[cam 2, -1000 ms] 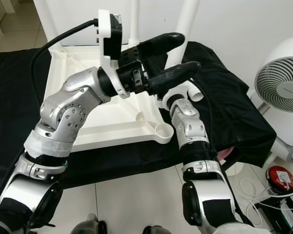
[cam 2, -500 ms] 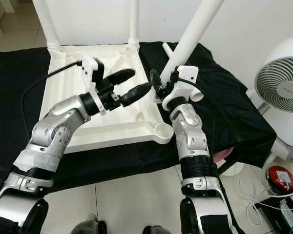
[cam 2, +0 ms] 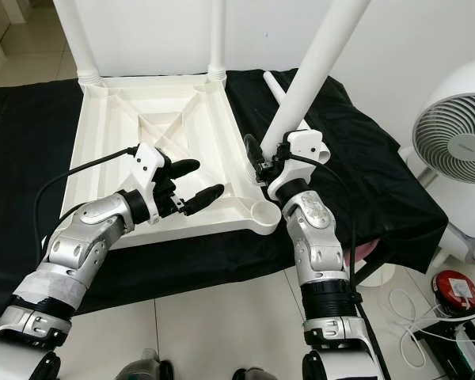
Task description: Building children table
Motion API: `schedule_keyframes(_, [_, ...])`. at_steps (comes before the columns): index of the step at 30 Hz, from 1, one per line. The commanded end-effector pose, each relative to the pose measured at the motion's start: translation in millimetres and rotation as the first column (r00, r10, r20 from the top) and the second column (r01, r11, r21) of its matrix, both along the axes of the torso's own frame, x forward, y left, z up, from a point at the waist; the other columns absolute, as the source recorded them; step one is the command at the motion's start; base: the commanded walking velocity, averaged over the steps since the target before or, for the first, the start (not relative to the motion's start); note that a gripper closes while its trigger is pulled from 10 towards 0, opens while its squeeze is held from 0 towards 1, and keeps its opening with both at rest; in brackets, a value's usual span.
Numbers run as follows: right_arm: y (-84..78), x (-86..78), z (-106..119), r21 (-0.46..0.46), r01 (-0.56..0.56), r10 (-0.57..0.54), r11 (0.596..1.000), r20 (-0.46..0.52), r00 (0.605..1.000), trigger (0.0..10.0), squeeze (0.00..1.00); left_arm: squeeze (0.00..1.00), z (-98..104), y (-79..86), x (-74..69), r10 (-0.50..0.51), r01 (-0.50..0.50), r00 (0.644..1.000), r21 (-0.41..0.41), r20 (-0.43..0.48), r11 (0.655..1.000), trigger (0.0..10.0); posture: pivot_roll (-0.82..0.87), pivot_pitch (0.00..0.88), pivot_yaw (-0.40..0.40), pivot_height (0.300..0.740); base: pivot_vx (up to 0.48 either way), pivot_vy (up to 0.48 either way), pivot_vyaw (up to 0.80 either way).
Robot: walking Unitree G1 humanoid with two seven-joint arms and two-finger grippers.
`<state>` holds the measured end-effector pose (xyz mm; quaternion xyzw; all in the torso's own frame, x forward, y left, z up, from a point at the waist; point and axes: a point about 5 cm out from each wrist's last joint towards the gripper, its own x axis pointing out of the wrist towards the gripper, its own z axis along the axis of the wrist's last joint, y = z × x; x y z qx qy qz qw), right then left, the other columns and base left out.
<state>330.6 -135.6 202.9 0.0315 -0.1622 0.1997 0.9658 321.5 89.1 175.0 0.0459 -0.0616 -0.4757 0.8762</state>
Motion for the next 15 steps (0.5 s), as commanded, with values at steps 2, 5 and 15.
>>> schedule_keyframes(2, [1.0, -7.6, -5, -0.046, -0.019, 0.019, 0.999, -0.007, 1.0, 10.0, 0.0, 0.0, -23, -6.2, -11.1, -0.075, 0.073, 0.997, 0.116, 0.015, 0.991, 10.0, 0.01, 0.008, -0.021, 0.74, 0.0, 0.0, 0.0])
schedule_keyframes(5, [1.7, -10.4, -11, -0.071, -0.013, 0.011, 0.997, -0.03, 0.999, 10.0, 0.0, 0.0, -29, -12.5, -18.8, -0.095, 0.09, 0.995, 0.131, 0.03, 0.987, 10.0, 0.01, 0.004, -0.017, 0.74, 0.0, 0.0, 0.0])
schedule_keyframes(15, [4.6, -10.9, -31, -0.125, -0.019, 0.006, 0.992, -0.104, 0.995, 10.0, 0.0, 0.0, -27, -20.7, -31.6, -0.077, 0.072, 0.996, 0.089, 0.055, 0.993, 10.0, 0.0, 0.0, -0.006, 0.74, 0.0, 0.0, 0.0])
